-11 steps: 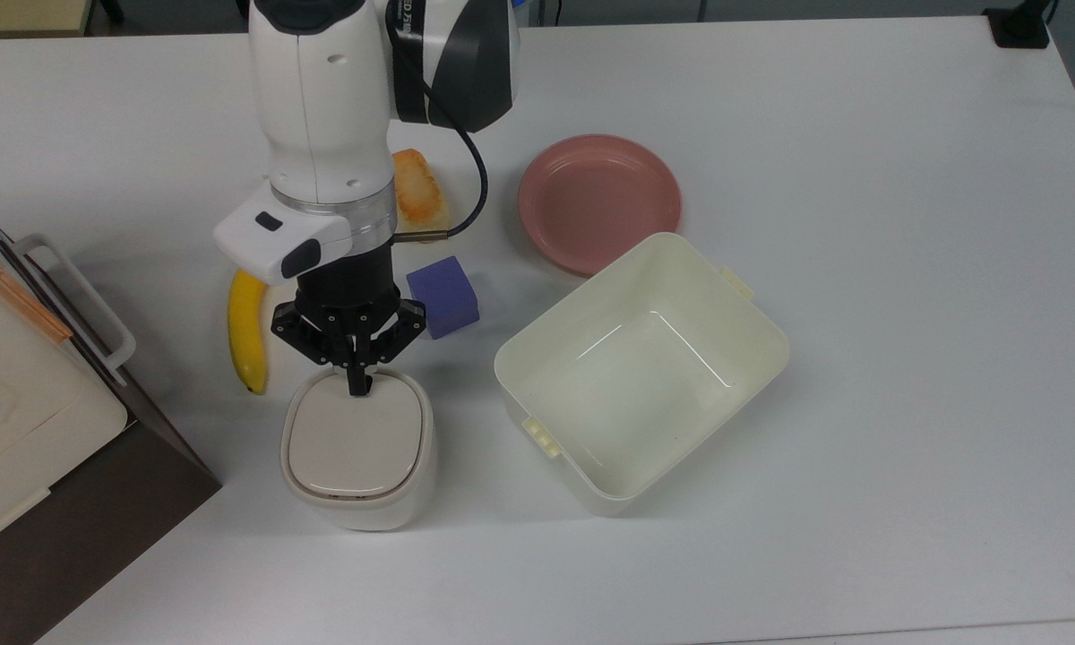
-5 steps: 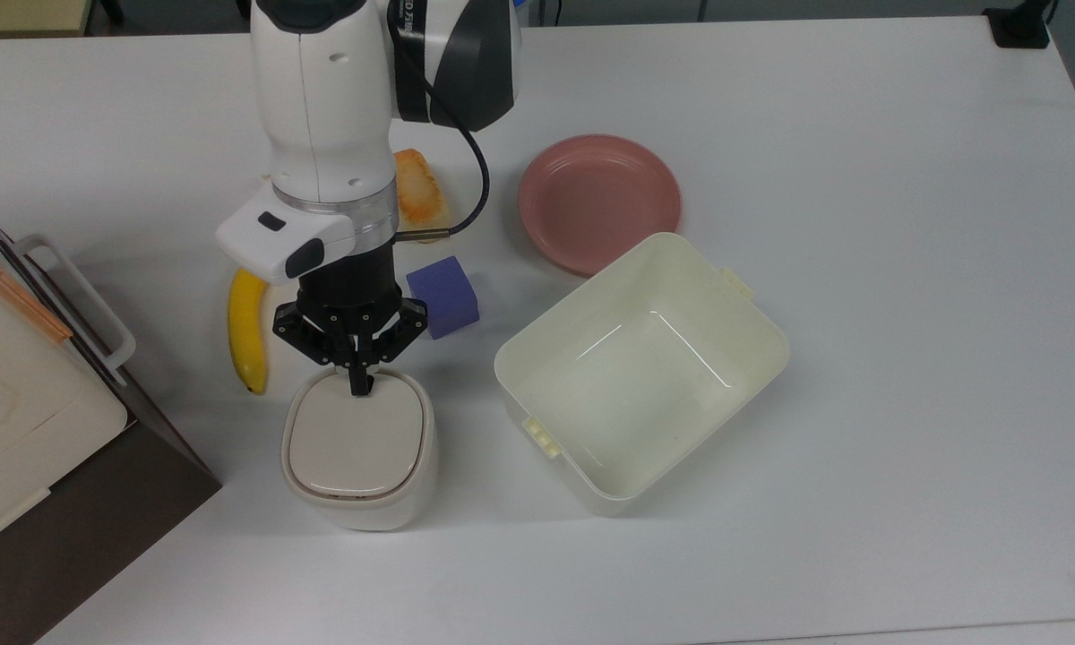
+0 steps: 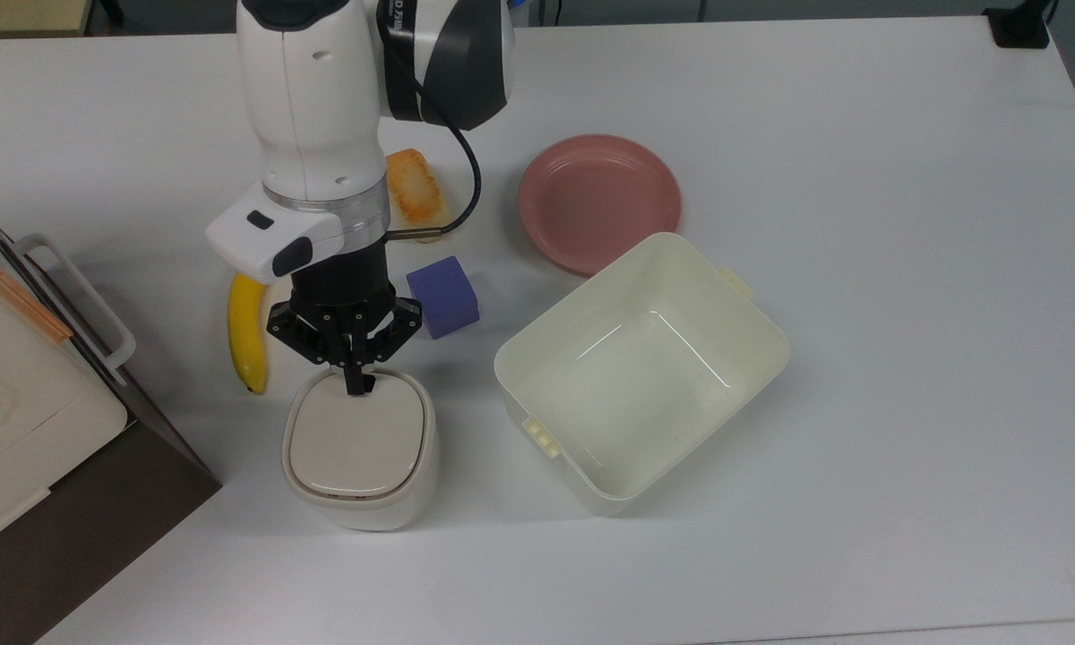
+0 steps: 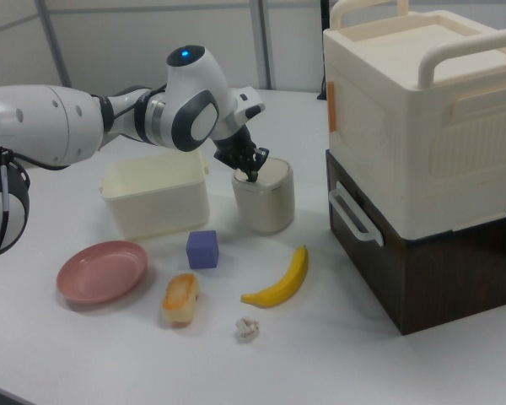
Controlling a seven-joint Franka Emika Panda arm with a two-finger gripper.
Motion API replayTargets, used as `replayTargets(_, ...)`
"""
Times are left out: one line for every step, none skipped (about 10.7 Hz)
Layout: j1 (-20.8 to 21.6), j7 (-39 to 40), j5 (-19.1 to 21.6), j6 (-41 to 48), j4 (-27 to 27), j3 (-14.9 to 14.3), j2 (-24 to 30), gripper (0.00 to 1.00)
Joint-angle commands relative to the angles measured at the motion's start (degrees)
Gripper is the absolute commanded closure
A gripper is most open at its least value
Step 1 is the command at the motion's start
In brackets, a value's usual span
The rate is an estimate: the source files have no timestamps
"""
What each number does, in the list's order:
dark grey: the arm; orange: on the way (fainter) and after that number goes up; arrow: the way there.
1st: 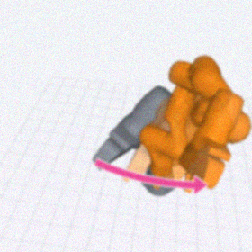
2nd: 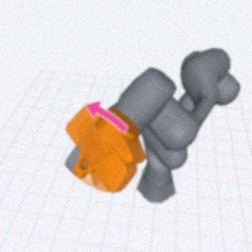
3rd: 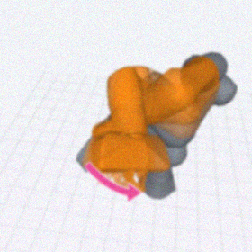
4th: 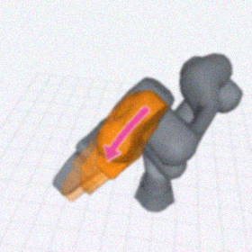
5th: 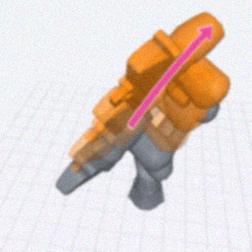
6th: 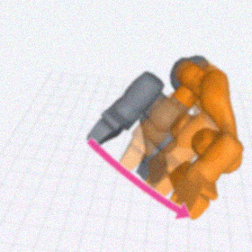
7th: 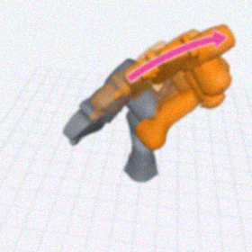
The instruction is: Open the trash can
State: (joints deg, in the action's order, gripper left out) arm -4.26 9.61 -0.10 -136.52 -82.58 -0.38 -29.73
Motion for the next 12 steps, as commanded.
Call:
replayTargets(-0.75,1.46,2.81,-1.47,-1.54,0.91,1.51,1.00)
replayTargets(-0.93,1.72,3.87,-1.47,-1.54,0.91,1.60,1.00)
replayTargets(-0.84,1.81,3.88,-1.47,-1.54,0.91,1.60,1.00)
replayTargets(-0.84,2.25,3.88,-1.47,-1.62,0.91,1.51,1.00)
replayTargets(-0.93,3.21,4.14,-1.47,-1.89,0.91,1.51,1.00)
replayTargets(-1.10,4.00,4.23,-1.21,-2.15,0.91,1.60,1.00)
replayTargets(-1.19,4.18,4.14,-1.12,-2.24,0.91,1.69,1.00)
replayTargets(-1.36,4.36,4.14,-1.12,-2.33,0.91,1.60,1.00)
replayTargets(-1.37,5.49,4.14,-0.95,-2.50,0.91,1.60,1.00)
replayTargets(-1.37,6.29,4.14,-1.03,-3.46,0.91,1.60,1.00)
replayTargets(-1.37,6.73,4.14,-1.03,-3.73,0.91,1.60,1.00)
replayTargets(-1.28,8.13,4.14,-1.12,-4.52,0.91,1.69,1.00)
